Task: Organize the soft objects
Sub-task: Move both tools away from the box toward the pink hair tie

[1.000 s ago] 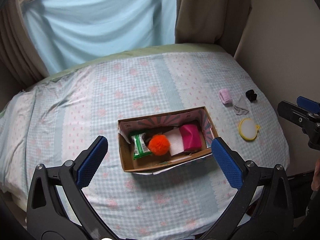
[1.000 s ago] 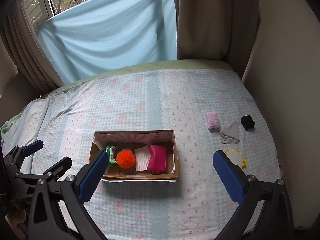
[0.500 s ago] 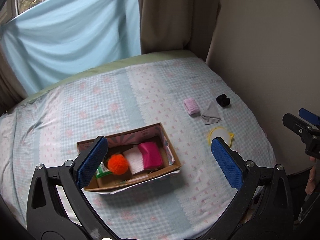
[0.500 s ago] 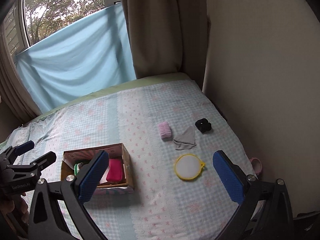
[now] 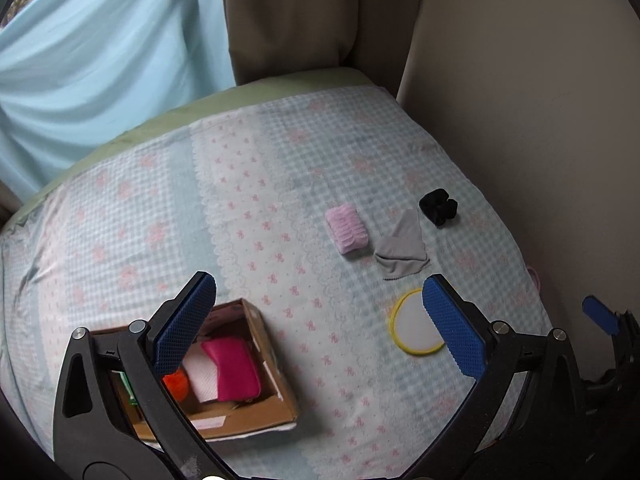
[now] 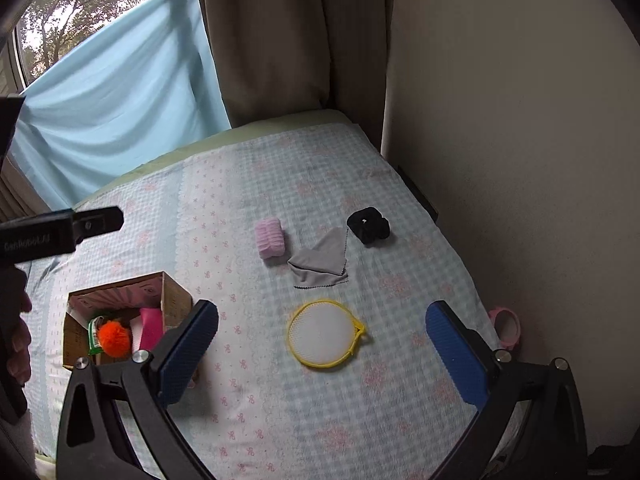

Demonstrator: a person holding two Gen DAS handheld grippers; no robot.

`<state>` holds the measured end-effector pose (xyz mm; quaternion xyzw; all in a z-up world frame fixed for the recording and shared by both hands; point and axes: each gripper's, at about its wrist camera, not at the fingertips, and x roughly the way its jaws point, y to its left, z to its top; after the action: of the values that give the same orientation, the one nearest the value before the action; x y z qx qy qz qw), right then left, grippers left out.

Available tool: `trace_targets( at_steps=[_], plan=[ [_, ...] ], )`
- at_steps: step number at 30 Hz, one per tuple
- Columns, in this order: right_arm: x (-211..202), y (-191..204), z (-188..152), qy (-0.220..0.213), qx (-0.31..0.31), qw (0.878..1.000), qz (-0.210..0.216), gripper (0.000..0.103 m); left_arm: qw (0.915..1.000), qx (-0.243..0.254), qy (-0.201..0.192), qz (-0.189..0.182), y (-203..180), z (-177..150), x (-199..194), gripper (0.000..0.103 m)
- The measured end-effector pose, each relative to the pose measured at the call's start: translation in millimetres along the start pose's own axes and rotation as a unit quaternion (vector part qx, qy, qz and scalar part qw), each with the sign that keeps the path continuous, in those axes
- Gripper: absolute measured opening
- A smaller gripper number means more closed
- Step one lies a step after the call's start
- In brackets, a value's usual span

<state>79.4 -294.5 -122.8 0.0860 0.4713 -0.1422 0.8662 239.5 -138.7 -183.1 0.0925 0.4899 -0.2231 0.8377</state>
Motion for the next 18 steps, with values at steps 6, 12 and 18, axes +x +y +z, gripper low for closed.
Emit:
trace_targets(
  at_steps=[6, 12, 18],
  plan=[
    [65.7, -8.3, -13.1, 0.019, -0.009, 1.000, 0.007, 0.103, 0.9994, -0.012, 0.033, -0.003, -15.7, 25.0, 94.7, 0.103],
    [130.3, -7.5, -31.1, 0.039, -0.011, 0.999, 0.015, 0.103, 0.9979, -0.023, 0.060, -0.006, -26.8, 26.2, 182.2, 0.102],
    [188.3, 0.1, -57.4, 0.062, -0.023, 0.998, 0.009, 0.103, 0.9971, -0.024, 0.073, -0.005, -37.6, 20.7, 252.2, 0.099]
  ],
)
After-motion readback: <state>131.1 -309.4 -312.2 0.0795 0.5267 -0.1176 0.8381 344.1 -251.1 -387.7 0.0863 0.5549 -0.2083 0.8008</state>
